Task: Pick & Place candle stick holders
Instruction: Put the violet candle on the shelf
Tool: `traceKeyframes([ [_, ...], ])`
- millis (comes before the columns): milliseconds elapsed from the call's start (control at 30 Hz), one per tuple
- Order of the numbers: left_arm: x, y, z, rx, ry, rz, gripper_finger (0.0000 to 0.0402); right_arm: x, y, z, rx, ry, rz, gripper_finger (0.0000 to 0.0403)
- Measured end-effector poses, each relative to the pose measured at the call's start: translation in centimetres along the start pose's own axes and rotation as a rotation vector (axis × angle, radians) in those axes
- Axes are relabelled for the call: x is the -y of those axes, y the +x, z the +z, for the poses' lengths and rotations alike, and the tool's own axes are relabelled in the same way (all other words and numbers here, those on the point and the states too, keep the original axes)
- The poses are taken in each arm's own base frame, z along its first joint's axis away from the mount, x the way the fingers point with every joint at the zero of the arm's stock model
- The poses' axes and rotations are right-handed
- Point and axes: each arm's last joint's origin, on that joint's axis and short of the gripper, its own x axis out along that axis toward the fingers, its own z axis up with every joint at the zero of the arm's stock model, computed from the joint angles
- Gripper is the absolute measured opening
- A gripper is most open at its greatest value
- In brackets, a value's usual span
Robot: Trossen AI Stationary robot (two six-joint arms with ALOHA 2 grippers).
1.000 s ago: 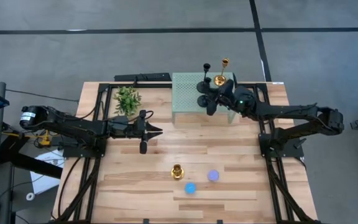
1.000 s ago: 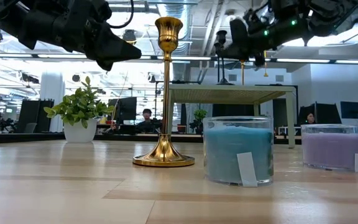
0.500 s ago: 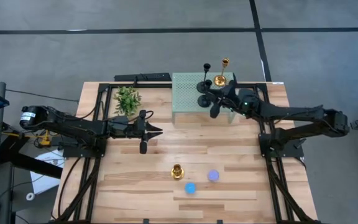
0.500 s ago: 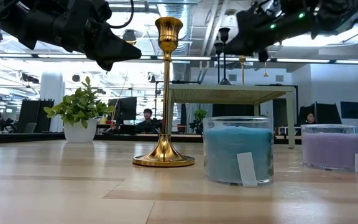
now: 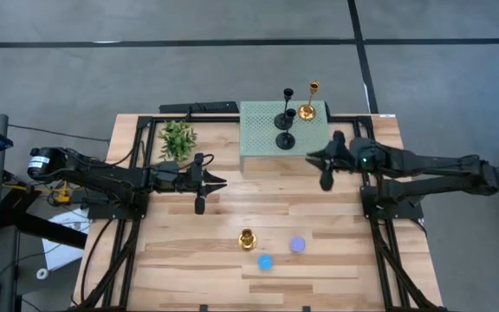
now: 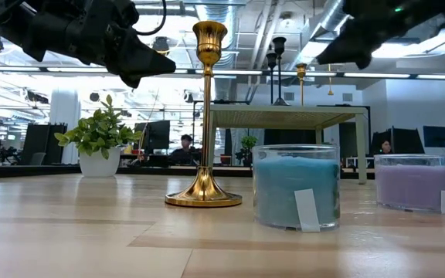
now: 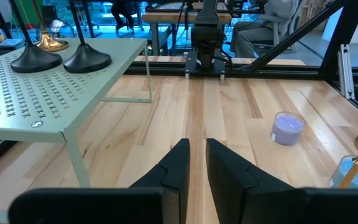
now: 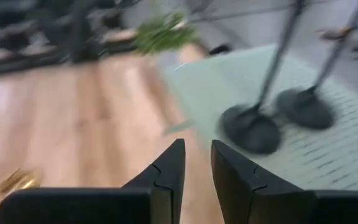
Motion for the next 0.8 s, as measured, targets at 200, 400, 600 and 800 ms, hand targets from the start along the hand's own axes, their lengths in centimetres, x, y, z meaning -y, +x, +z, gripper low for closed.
traceKeyframes([
  [200, 0.0, 0.0, 0.0, 0.0, 0.0, 0.0, 0.0053, -1.5, -1.0, -1.4, -0.142, 0.024, 0.182, 0.007],
  [400, 0.0, 0.0, 0.0, 0.0, 0.0, 0.0, 0.0053, -3.1, -0.5, -3.6, -0.283, 0.045, 0.25, 0.007],
  [600, 0.0, 0.0, 0.0, 0.0, -0.019, -0.001, 0.0053, -4.6, 0.2, -6.8, -0.435, 0.147, 0.263, 0.007],
  [800, 0.0, 0.0, 0.0, 0.0, -0.019, -0.001, 0.0053, -6.2, 0.6, -8.0, -0.508, 0.337, 0.272, 0.007],
])
